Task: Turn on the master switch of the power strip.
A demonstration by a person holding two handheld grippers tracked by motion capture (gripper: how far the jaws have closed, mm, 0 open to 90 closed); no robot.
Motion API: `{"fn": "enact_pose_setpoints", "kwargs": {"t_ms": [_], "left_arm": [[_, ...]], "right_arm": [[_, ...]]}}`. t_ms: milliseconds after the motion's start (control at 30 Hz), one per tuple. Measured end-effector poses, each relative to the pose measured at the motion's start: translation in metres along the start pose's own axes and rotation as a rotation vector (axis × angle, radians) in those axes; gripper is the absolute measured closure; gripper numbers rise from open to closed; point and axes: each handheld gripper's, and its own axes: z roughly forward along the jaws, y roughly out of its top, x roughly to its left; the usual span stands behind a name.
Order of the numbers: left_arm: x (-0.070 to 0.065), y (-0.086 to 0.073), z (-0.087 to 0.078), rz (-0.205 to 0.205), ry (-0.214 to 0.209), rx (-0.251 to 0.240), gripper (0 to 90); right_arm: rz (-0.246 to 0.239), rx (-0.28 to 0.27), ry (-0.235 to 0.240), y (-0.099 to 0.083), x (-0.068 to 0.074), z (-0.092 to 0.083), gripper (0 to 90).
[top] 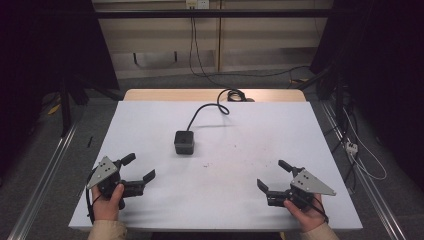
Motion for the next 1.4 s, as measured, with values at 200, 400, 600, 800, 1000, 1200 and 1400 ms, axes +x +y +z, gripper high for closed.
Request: {"fn": "enact_pose_setpoints", "kwargs": {"t_ms": [200,400,600,800,1000,1200,1400], "left_arm": [[-0.001,0.003,0.007,0.008,-0.008,-0.002,3.9],[-0.001,0.007,0.012,0.020,-0.011,-0.003,4.0],[-0.001,0.009,0.017,0.017,-0.009,-0.011,4.0],[-0.002,0.011,0.021,0.019,-0.012,-0.013,4.0],[-0.003,0.013,0.025,0.015,-0.020,-0.015,4.0],[-0.004,0.014,0.029,0.011,-0.030,-0.011,4.0],[-0.007,0.016,0.035,0.018,-0.043,-0.002,4.0]], "right_arm": [[0.001,0.000,0.002,0.000,0.000,0.000,4.3],[0.007,0.001,0.006,0.000,-0.001,0.000,4.3],[0.013,0.000,0.004,0.000,-0.002,-0.001,4.3],[0.018,-0.001,0.005,0.000,-0.002,-0.001,4.3],[0.026,-0.005,0.002,-0.001,-0.003,-0.001,4.1],[0.036,-0.009,0.004,0.000,-0.003,-0.001,4.1],[0.043,-0.012,0.009,0.000,-0.003,-0.001,4.0]]}}
